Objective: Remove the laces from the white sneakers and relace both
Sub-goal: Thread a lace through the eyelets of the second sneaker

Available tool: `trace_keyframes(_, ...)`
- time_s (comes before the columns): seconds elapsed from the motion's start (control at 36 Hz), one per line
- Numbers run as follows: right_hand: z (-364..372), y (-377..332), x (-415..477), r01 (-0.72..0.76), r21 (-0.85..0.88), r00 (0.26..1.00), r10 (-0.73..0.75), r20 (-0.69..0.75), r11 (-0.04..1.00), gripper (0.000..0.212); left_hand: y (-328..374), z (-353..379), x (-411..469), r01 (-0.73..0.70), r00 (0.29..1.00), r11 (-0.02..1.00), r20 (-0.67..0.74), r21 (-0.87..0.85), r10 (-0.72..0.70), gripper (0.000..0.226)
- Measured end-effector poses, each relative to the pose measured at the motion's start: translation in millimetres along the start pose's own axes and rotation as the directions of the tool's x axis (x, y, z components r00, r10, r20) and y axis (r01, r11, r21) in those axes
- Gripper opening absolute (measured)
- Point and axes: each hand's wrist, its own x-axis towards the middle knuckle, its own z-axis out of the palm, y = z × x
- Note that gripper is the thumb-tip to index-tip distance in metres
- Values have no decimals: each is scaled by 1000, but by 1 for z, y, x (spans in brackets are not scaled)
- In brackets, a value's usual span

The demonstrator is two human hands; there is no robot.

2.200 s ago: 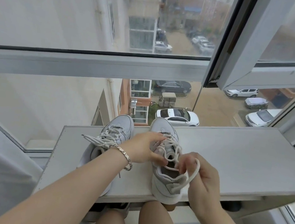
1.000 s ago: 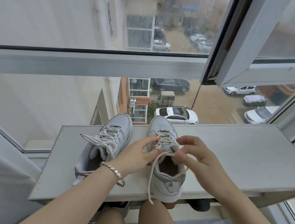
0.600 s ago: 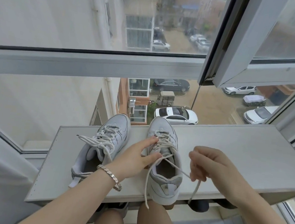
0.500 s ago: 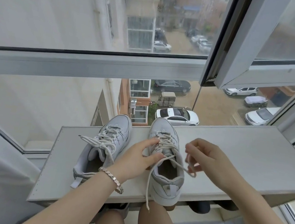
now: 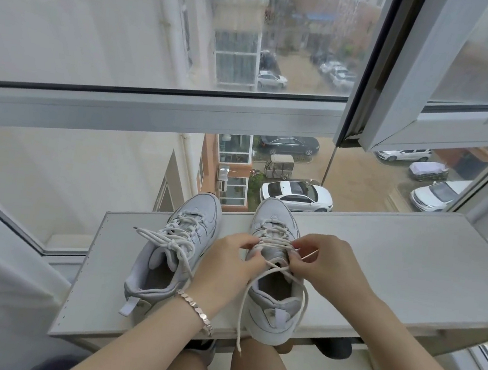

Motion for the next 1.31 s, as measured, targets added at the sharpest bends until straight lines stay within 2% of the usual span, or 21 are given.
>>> trace_keyframes(0.14, 5, 6, -3, 1, 65, 999, 1, -39, 998, 10, -2, 1, -4, -44, 999, 999, -8, 4, 44, 20)
trace_keyframes(0.25, 3, 5, -1, 19, 87, 1000, -21, 22, 996, 18, 3, 0, -5, -128, 990, 973, 83, 190, 113, 36)
trace_keyframes(0.31, 2, 3, 3, 58, 58, 996, -61, 59, 997, 17, 7, -2, -3, -153, 985, 953, 119, 260, 125, 38)
trace_keyframes(0.39, -1, -4, 10, 116, 14, 991, -117, 60, 993, 4, 9, -4, 1, -138, 983, 959, 153, 247, 102, 38)
trace_keyframes(0.44, -2, -8, 15, 144, -32, 987, -141, 73, 989, 8, 9, -4, 3, -135, 982, 962, 161, 237, 98, 37)
trace_keyframes(0.56, -5, -18, 30, 177, -178, 970, -142, 196, 968, 15, 6, -4, 2, -123, 984, 972, 150, 200, 94, 39)
trace_keyframes(0.67, -9, -32, 44, 278, -334, 911, -137, 390, 900, 17, 3, -4, 2, -110, 984, 975, 161, 194, 79, 40)
trace_keyframes(0.75, -13, -36, 50, 355, -383, 881, -168, 443, 853, 14, 1, -3, 2, -103, 984, 977, 160, 187, 73, 40)
trace_keyframes(0.81, -14, -34, 53, 385, -345, 862, -200, 466, 856, 12, -1, -3, 2, -100, 986, 980, 152, 174, 74, 39)
trace_keyframes(0.89, -12, -25, 53, 357, -180, 863, -250, 439, 917, 6, -4, -4, 4, -97, 988, 984, 133, 148, 77, 36)
trace_keyframes(0.97, -7, -14, 51, 196, 41, 897, -196, 397, 980, 17, -6, -4, 4, -94, 991, 987, 103, 134, 81, 33)
trace_keyframes(1.06, -5, -5, 52, 59, 225, 913, -144, 382, 973, 19, -6, -4, 2, -89, 993, 988, 92, 129, 78, 32)
trace_keyframes(1.19, -5, -2, 45, 47, 227, 915, -133, 381, 973, 18, -2, -6, -3, -124, 989, 976, 99, 181, 107, 34)
trace_keyframes(1.31, -8, 3, 31, 86, 258, 966, -143, 213, 962, 20, 5, -10, -2, -182, 983, 958, 68, 221, 171, 23)
